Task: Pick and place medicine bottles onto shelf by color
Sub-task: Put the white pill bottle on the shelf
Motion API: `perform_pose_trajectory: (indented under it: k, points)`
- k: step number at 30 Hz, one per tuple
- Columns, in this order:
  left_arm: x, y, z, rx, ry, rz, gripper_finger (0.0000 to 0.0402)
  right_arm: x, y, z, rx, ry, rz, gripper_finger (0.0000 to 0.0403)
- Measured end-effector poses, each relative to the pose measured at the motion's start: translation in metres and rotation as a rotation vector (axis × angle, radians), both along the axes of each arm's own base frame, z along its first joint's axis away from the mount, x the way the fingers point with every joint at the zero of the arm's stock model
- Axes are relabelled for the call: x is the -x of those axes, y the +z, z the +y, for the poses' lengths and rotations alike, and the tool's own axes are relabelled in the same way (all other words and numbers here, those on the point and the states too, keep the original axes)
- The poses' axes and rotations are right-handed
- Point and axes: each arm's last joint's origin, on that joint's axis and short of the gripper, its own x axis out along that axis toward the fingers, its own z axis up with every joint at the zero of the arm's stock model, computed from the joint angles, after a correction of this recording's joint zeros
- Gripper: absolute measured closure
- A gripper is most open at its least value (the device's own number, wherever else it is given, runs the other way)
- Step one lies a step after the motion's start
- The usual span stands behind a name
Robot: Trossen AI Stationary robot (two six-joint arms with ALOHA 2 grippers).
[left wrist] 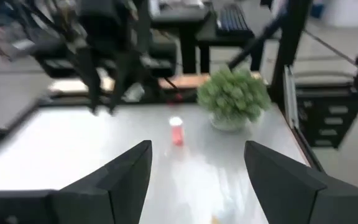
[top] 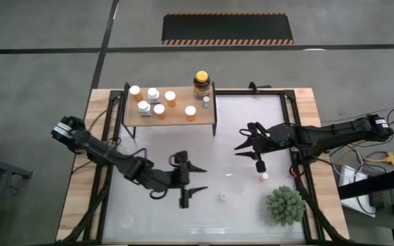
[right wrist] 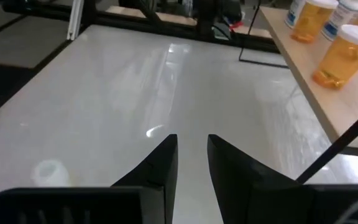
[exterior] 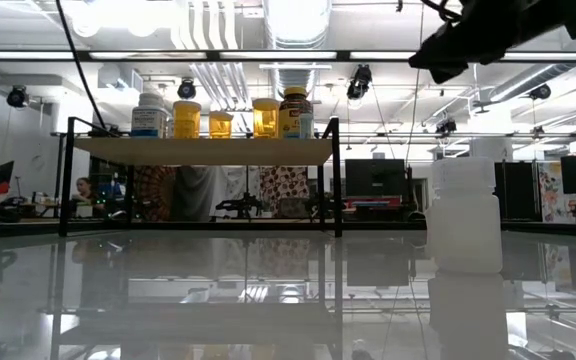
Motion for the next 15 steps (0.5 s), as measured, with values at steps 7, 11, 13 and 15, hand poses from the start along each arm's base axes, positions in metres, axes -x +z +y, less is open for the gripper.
perform_pose_trajectory:
  k: [7,11,13,15]
  points:
    - [-0.032,-0.025,-0.007,0.006,-0.026,0.092,0.0162,0.007,-0.024,0.001,0.061,0.071,-0.156,0.0330]
    - [-0.051,-0.038,-0.008,0.042,0.004,0.181,0.0162,0.014,-0.036,0.003,0.094,0.174,-0.280,0.0328]
    - [-0.059,-0.042,-0.007,0.068,-0.003,0.227,0.0162,0.020,-0.043,0.004,0.106,0.224,-0.327,0.0329]
    - [-0.071,-0.046,-0.010,0.098,-0.028,0.242,0.0162,0.025,-0.050,0.004,0.106,0.236,-0.359,0.0332]
